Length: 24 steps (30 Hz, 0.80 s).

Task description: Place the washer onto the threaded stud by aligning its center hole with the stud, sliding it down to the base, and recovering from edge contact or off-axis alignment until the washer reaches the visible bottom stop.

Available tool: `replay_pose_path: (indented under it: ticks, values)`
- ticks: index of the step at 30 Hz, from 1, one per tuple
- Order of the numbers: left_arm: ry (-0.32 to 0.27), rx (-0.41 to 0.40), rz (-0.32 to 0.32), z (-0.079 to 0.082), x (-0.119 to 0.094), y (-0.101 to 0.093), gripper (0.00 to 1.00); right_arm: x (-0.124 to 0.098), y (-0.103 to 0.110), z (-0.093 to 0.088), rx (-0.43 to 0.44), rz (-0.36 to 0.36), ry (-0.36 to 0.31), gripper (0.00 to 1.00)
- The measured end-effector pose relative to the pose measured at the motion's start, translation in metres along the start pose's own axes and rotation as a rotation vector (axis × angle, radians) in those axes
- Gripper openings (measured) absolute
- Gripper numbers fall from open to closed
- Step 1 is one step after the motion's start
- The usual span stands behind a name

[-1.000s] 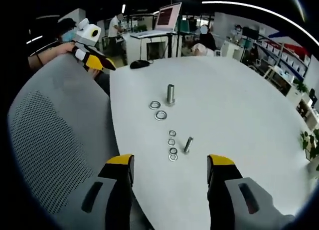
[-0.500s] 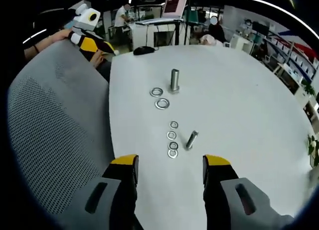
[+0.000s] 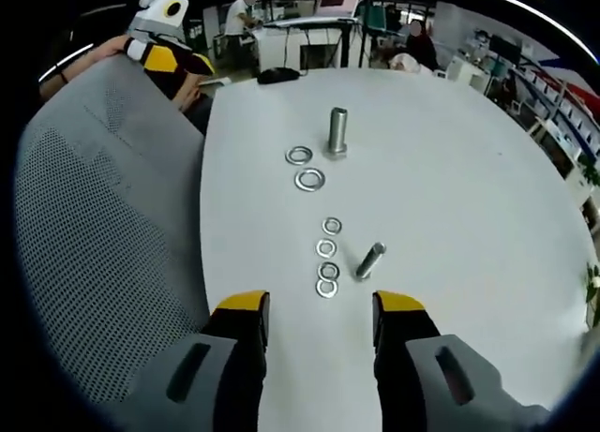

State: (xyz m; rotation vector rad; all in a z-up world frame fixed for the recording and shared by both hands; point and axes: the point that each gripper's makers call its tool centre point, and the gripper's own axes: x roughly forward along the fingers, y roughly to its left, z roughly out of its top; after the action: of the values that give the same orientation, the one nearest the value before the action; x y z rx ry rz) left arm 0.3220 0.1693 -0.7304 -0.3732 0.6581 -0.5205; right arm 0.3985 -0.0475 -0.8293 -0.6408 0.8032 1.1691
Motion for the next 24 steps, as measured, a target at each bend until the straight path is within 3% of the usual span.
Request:
replay_pose_path:
  ticks: [6, 11, 14, 24]
  values:
    - [-0.003, -0.001, 0.005, 0.000, 0.000, 0.001, 0.38, 0.008, -0.003, -0.005, -0.007, 0.019, 0.031, 0.38]
    - [0.013, 0.024, 0.008, -0.002, 0.001, 0.000, 0.38, 0.016, -0.001, -0.009, -0.001, 0.042, 0.050, 0.38]
    - [0.003, 0.000, 0.004, -0.001, 0.000, 0.000, 0.38, 0.020, 0.000, -0.011, -0.015, 0.053, 0.067, 0.37]
    - [0.008, 0.001, 0.009, -0.002, 0.000, 0.001, 0.38, 0.031, 0.001, -0.009, -0.033, 0.079, 0.093, 0.31]
